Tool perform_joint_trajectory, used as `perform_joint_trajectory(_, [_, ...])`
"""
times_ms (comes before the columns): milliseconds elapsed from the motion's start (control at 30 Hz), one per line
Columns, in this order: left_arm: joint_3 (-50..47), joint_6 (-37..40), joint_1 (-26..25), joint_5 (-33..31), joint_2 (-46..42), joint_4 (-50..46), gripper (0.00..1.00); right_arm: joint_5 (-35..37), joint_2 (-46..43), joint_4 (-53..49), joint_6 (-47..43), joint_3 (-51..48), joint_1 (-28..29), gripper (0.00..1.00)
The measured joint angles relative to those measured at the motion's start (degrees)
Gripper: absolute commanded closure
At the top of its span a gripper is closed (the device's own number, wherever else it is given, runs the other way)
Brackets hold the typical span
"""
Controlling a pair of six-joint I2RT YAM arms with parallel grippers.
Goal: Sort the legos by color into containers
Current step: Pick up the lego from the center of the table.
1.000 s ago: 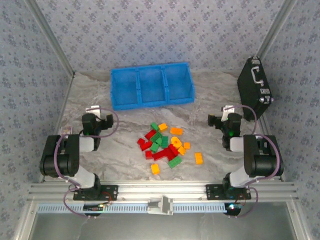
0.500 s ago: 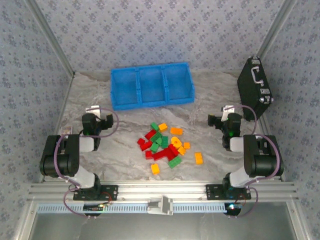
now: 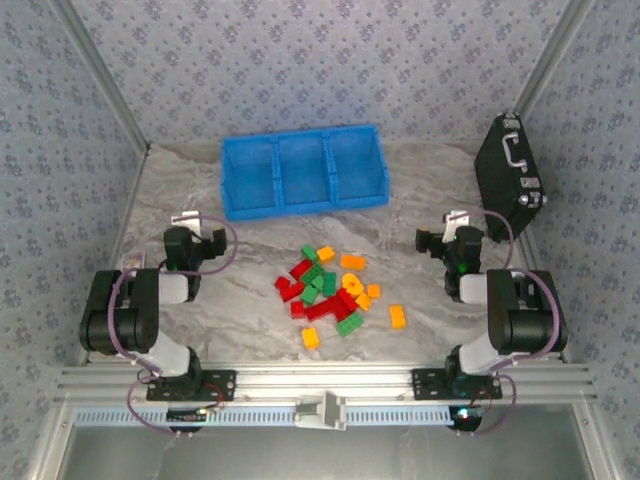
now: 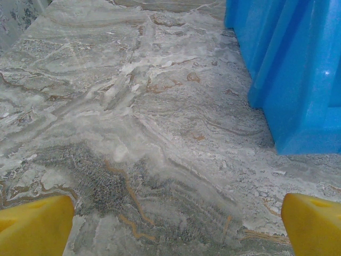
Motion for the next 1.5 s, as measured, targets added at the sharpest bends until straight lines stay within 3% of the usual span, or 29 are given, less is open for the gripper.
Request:
perform_joint_trajectory(200, [0.0, 0.0, 0.0, 0.0, 0.0, -0.02, 0.0, 0.02, -0.04, -0.46, 0.0, 0.26, 0.0, 0.01])
perform_joint_trajectory(400, [7.37, -0.31, -0.02, -1.68, -9.18, -15.13, 0.0, -0.11, -6.58, -23.02, 0.02, 14.95, -0.81, 0.02])
perform_joint_trajectory(567, [23.45, -1.38, -0.13, -1.95, -18.49, -28.39, 0.0, -4.02, -12.83, -37.2, 0.26, 30.4, -0.37, 0.11])
perform_joint_trajectory(700, [40.59, -2.03, -0.52, -0.7, -19.21, -41.48, 0.0, -5.03, -11.8, -51.32, 0.31, 43.01, 5.64, 0.12])
perform_joint_trajectory(833, [49.35, -1.01, -1.97, 2.56, -21.73, -53.11, 0.0, -2.93, -8.17, -65.94, -0.09, 53.48, 19.04, 0.1])
perform_joint_trajectory(967, [41.83, 5.29, -10.14, 2.05, -30.03, -57.2, 0.0, -2.34, -7.89, -76.94, -0.74, 53.53, 31.58, 0.1])
perform_joint_trajectory(1067, [33.75, 10.16, -15.34, 5.03, -35.76, -61.09, 0.0, -3.52, -8.52, -82.86, -1.4, 51.21, 36.94, 0.1])
perform_joint_trajectory(1300, [18.01, 14.14, -15.78, 5.25, -48.35, -64.52, 0.0, -12.74, -10.29, -94.18, -2.56, 48.87, 35.1, 0.13])
perform_joint_trajectory(1367, [13.77, 14.34, -15.78, 4.66, -54.4, -65.31, 0.0, -13.57, -7.34, -96.43, -3.04, 50.01, 34.42, 0.18])
perform_joint_trajectory(1500, [8.74, 14.29, -15.78, 3.56, -64.61, -67.08, 0.0, -11.02, 1.44, -98.99, -4.72, 53.27, 34.95, 0.18])
